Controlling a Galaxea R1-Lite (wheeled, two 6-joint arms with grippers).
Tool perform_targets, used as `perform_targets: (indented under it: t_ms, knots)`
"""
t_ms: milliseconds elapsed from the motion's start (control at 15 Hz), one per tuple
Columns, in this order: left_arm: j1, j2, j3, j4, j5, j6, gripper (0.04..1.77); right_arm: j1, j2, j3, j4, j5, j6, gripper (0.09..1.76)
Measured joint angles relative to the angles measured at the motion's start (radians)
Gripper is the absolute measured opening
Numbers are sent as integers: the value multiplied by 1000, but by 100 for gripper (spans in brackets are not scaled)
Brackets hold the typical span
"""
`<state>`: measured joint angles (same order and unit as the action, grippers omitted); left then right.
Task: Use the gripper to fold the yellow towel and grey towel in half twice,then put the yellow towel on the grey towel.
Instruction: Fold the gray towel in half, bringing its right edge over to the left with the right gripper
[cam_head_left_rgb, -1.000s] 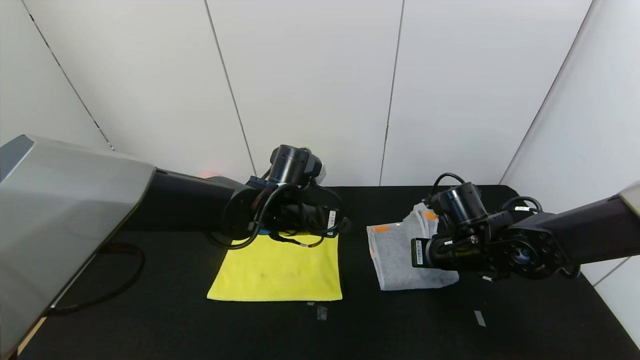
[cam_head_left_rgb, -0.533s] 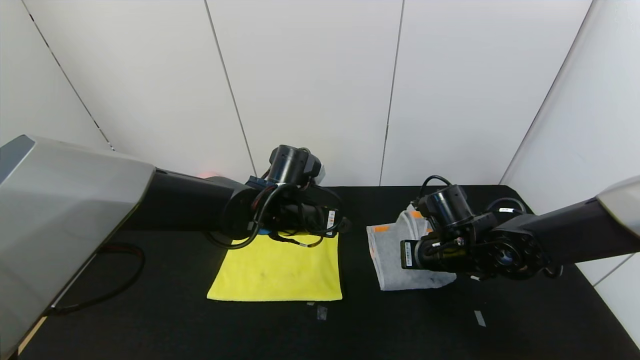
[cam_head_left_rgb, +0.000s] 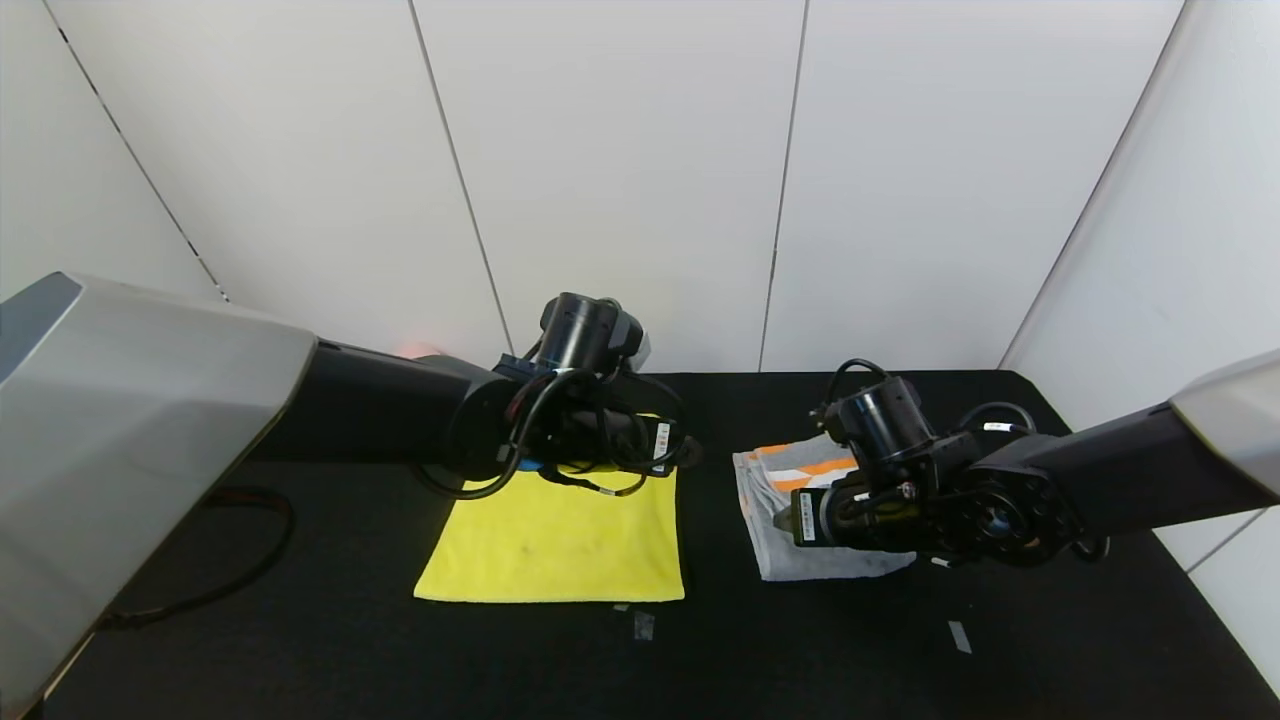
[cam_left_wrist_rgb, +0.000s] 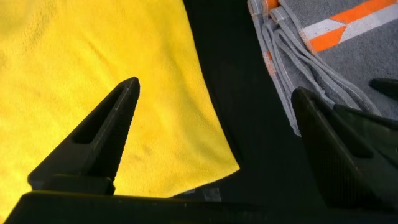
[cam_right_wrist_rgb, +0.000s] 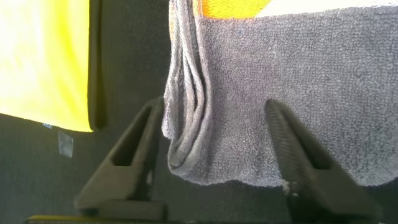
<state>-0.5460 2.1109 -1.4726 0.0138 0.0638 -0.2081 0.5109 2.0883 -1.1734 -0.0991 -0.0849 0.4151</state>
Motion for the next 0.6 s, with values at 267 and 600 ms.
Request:
perform_targets:
  t_ms: [267, 600]
  knots:
    - [10, -2, 6, 1, 0, 0, 172, 36, -17, -3, 4, -19, -1, 142]
    - [24, -24, 24, 2, 0, -3, 172, 92, -71, -13, 0, -18, -4, 156]
